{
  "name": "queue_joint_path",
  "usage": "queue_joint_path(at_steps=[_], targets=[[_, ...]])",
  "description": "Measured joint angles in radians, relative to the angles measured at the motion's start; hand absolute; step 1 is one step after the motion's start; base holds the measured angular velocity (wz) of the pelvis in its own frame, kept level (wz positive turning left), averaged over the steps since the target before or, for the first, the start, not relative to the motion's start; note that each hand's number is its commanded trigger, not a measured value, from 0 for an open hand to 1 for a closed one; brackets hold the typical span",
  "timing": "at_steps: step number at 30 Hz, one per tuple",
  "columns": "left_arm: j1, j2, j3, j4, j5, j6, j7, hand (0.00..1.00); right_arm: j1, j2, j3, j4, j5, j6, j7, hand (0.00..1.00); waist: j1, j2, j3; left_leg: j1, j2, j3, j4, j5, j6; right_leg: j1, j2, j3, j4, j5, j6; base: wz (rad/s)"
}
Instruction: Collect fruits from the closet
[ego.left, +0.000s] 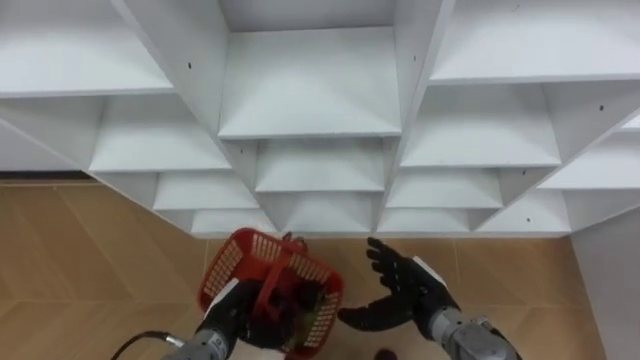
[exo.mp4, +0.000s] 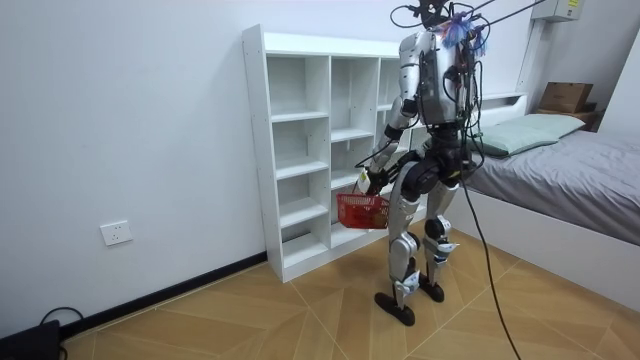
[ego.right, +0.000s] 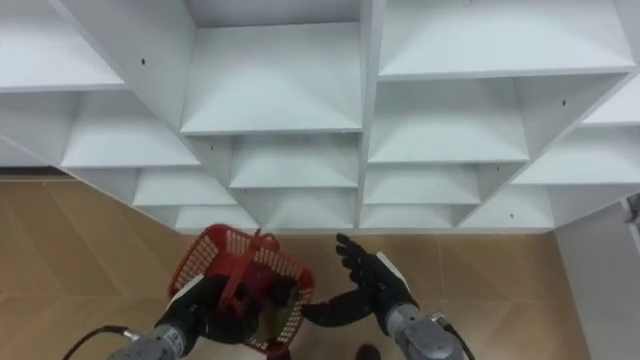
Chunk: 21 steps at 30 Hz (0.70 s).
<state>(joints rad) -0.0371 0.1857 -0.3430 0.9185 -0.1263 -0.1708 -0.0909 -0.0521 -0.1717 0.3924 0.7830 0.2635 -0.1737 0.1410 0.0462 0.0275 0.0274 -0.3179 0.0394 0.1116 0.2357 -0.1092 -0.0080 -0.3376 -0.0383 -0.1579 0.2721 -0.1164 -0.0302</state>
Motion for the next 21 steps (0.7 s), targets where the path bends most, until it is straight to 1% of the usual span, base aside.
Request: queue_joint_path(at_steps=[2, 4, 5, 6, 8, 9, 11, 14, 17, 21], targets=[[0.010, 0.001, 0.029, 0.028, -0.001, 0.000, 0.000, 1.00, 0.011, 0.000, -0.010, 0.000, -0.005, 0.000, -0.015, 0.00, -0.016, -0.001, -0.0007, 0.010, 0.000, -0.002, -0.004, 0.000, 0.000, 0.012, 0.000, -0.005, -0.005, 0.000, 0.000, 0.00], [0.016, 0.003, 0.040, 0.049, -0.001, 0.000, 0.000, 1.00, 0.034, -0.002, -0.027, 0.000, -0.023, -0.001, -0.025, 0.00, -0.017, -0.004, -0.0019, 0.033, 0.000, -0.001, -0.014, 0.000, 0.000, 0.036, 0.001, -0.007, -0.018, 0.001, 0.000, 0.00], [0.028, 0.003, 0.057, 0.056, -0.001, -0.002, 0.000, 1.00, 0.048, -0.004, -0.034, 0.002, -0.033, -0.001, -0.028, 0.00, -0.018, -0.007, -0.0030, 0.050, 0.000, -0.002, -0.020, 0.000, 0.000, 0.055, 0.003, -0.006, -0.029, 0.001, 0.001, 0.00], [0.033, 0.003, 0.063, 0.059, -0.001, -0.002, 0.000, 1.00, 0.055, -0.005, -0.038, 0.003, -0.036, -0.001, -0.028, 0.00, -0.018, -0.009, -0.0047, 0.059, 0.000, -0.001, -0.025, 0.000, 0.000, 0.064, 0.004, -0.005, -0.034, 0.001, 0.001, -0.03], [0.073, 0.003, 0.088, 0.067, -0.002, -0.003, -0.002, 1.00, 0.087, -0.005, -0.060, 0.004, -0.038, -0.001, -0.029, 0.00, -0.016, -0.020, -0.0106, 0.101, 0.000, 0.010, -0.043, -0.002, -0.002, 0.096, 0.006, 0.005, -0.041, -0.002, 0.003, -0.11], [0.079, 0.003, 0.093, 0.067, -0.002, -0.003, -0.004, 1.00, 0.096, -0.005, -0.066, 0.004, -0.038, -0.001, -0.029, 0.00, -0.016, -0.022, -0.0136, 0.108, 0.000, 0.011, -0.046, -0.002, -0.003, 0.105, 0.007, 0.006, -0.048, -0.002, 0.004, -0.09], [0.112, 0.003, 0.113, 0.067, -0.002, -0.002, -0.010, 1.00, 0.130, -0.007, -0.099, 0.004, -0.038, -0.001, -0.033, 0.00, -0.020, -0.029, -0.0188, 0.139, 0.001, 0.016, -0.058, -0.004, -0.004, 0.134, 0.010, 0.006, -0.065, -0.001, 0.005, -0.05], [0.134, 0.001, 0.137, 0.068, -0.008, -0.002, -0.033, 1.00, 0.160, -0.006, -0.139, 0.002, -0.039, -0.001, -0.033, 0.00, -0.020, -0.034, -0.0238, 0.164, 0.002, 0.019, -0.071, -0.005, -0.005, 0.155, 0.011, 0.005, -0.068, -0.002, 0.006, -0.01], [0.141, -0.012, 0.146, 0.097, -0.039, -0.002, -0.044, 1.00, 0.184, -0.007, -0.153, 0.004, -0.045, -0.003, -0.033, 0.00, -0.019, -0.033, -0.0235, 0.209, 0.001, 0.021, -0.081, -0.010, -0.007, 0.197, 0.013, 0.006, -0.075, -0.007, 0.009, 0.00], [0.153, -0.024, 0.146, 0.103, -0.039, -0.001, -0.049, 1.00, 0.199, -0.007, -0.169, 0.038, -0.074, -0.008, -0.046, 0.00, -0.021, -0.034, -0.0249, 0.245, 0.002, 0.021, -0.081, -0.021, -0.008, 0.238, 0.015, 0.007, -0.087, -0.015, 0.012, 0.00]])
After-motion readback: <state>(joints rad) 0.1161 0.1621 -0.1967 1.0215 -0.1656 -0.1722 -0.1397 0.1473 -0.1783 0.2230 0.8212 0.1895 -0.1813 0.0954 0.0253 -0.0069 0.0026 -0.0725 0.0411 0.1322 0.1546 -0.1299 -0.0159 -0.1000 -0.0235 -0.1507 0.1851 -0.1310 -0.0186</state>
